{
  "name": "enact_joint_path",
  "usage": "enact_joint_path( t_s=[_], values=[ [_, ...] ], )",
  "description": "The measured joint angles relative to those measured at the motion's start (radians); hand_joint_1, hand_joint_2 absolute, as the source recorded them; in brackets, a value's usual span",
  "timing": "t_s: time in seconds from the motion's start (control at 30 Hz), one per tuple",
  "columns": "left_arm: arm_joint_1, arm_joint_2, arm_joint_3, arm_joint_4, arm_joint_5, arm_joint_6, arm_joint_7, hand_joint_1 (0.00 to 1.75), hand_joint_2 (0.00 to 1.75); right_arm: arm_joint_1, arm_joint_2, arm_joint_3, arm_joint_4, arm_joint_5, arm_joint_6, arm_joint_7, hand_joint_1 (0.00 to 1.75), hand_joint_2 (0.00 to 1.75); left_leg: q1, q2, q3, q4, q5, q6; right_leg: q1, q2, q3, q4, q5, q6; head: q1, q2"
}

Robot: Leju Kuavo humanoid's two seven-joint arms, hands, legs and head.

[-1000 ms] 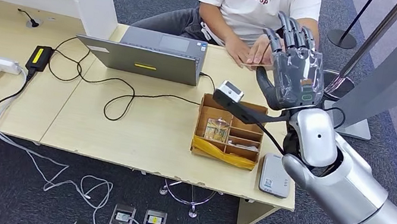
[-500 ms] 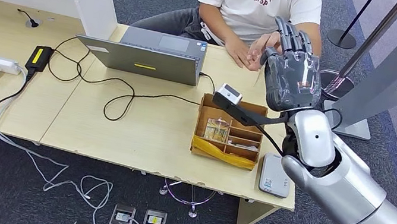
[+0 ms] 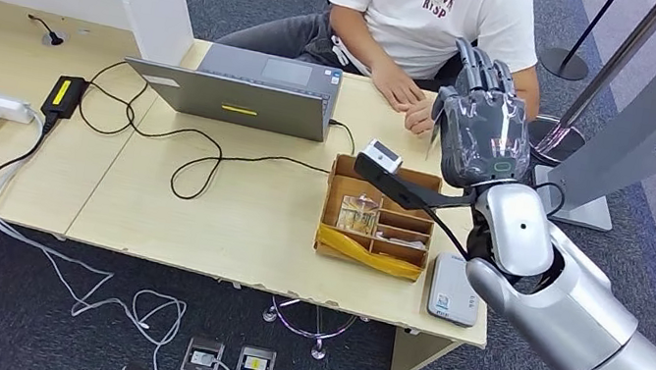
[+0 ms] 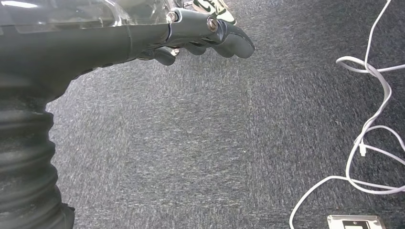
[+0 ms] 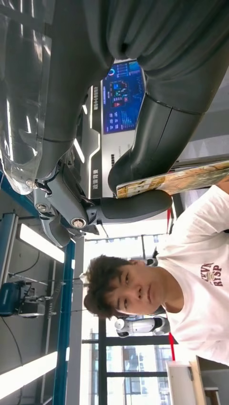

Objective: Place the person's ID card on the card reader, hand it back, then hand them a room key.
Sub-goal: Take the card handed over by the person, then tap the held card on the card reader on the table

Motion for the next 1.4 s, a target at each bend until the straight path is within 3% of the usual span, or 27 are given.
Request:
enact_joint_path(
  t_s=[0.53, 0.93, 1.4],
  values=[
    [0.001, 0.0, 0.005, 0.0, 0.007, 0.0, 0.0, 0.0, 1.75, 0.055, -0.061, -0.002, 0.009, -0.026, -0.005, 0.029, 1.68, 1.75, 0.0, 0.001, 0.0, 0.0, 0.0, 0.0, 0.0, 0.0, 0.0, 0.0, 0.0, 0.0, 0.0, 0.0],
    [0.002, -0.002, 0.015, -0.001, 0.018, 0.0, 0.0, 0.0, 1.75, 0.199, -0.159, -0.051, 0.03, -0.102, -0.085, 0.055, 1.68, 1.75, 0.0, 0.003, 0.001, 0.0, -0.001, -0.001, 0.0, 0.002, 0.0, 0.0, 0.0, 0.0, 0.0, 0.0],
    [0.002, -0.004, 0.034, -0.001, 0.02, 0.0, -0.008, 0.0, 1.75, 0.305, -0.184, -0.088, 0.041, -0.125, -0.106, 0.057, 1.68, 1.75, 0.0, 0.003, 0.001, 0.0, -0.001, -0.001, 0.0, 0.002, 0.0, 0.0, 0.0, 0.0, 0.0, 0.0]
  ],
)
